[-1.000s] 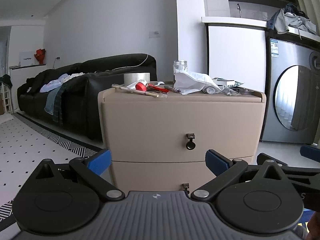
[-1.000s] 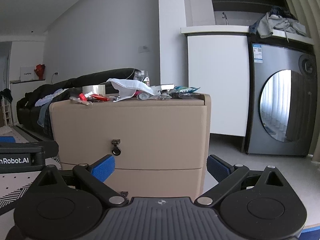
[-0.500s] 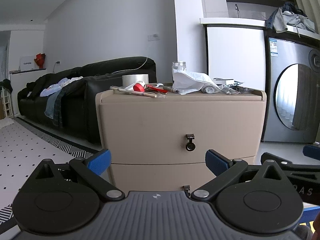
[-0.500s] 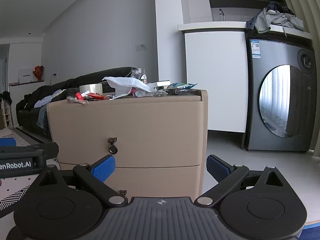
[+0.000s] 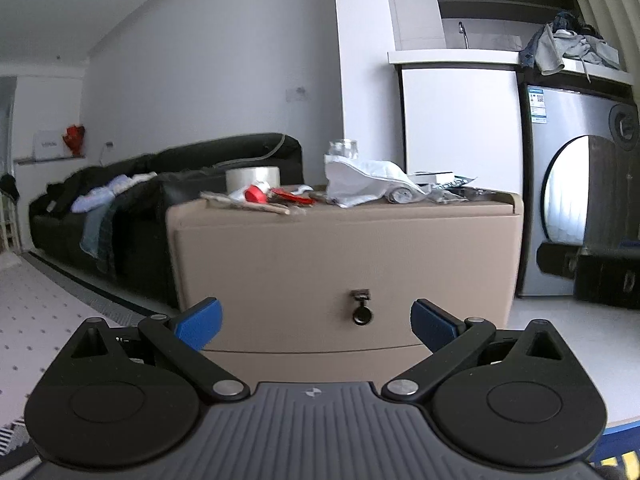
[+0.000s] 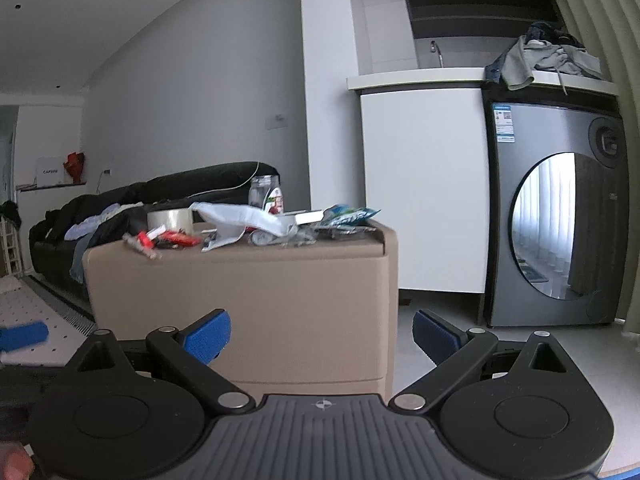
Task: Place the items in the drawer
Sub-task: 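Move the left gripper toward the knob of the beige cabinet drawer, then close the left gripper around the black drawer knob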
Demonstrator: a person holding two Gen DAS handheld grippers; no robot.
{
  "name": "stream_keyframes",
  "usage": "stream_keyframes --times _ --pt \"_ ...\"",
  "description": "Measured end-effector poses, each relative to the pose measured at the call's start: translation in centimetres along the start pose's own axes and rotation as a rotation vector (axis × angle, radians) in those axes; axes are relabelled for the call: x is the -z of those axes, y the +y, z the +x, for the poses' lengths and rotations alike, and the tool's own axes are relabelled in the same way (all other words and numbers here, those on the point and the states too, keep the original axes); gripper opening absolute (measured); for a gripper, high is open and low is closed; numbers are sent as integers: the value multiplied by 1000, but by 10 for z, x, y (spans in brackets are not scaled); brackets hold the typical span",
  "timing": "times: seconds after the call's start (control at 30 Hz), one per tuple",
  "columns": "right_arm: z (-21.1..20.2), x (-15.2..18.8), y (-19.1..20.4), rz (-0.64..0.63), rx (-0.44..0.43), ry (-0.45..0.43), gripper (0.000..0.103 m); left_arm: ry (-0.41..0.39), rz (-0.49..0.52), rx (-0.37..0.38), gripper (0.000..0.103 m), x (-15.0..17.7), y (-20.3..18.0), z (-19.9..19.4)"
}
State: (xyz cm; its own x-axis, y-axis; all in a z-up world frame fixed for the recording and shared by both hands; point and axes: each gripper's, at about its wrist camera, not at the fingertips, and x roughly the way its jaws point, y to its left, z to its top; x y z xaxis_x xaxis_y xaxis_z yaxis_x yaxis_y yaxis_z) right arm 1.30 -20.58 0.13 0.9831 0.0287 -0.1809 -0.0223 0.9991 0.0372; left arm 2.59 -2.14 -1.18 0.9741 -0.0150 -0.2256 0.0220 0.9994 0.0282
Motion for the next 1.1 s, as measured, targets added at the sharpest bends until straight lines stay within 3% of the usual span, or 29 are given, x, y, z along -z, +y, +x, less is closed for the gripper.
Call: stream_keyframes --times 0.17,0.27,0.37,0.53,0.8,0.93,1.0,1.1 --pt "-3 -2 -3 1 38 -6 100 7 -26 11 102 1 -6 12" --pt "-13 9 -7 73 82 -44 100 17 -29 7 100 3 -8 19" --pt "-12 19 -6 73 36 -25 100 20 -39 7 100 6 -9 22" --pt "-7 25 4 -11 36 -8 100 1 -46 9 100 7 -10 21" --pt "-9 32 1 -34 41 -15 100 -6 -63 37 96 11 -9 32" --pt "-7 33 -10 8 46 -14 100 0 -62 32 96 9 -13 40" --pt "-8 34 -17 33 42 -15 100 14 -59 31 89 9 -15 45" --pt "-9 35 -26 69 29 -17 100 19 -63 30 88 8 -18 49"
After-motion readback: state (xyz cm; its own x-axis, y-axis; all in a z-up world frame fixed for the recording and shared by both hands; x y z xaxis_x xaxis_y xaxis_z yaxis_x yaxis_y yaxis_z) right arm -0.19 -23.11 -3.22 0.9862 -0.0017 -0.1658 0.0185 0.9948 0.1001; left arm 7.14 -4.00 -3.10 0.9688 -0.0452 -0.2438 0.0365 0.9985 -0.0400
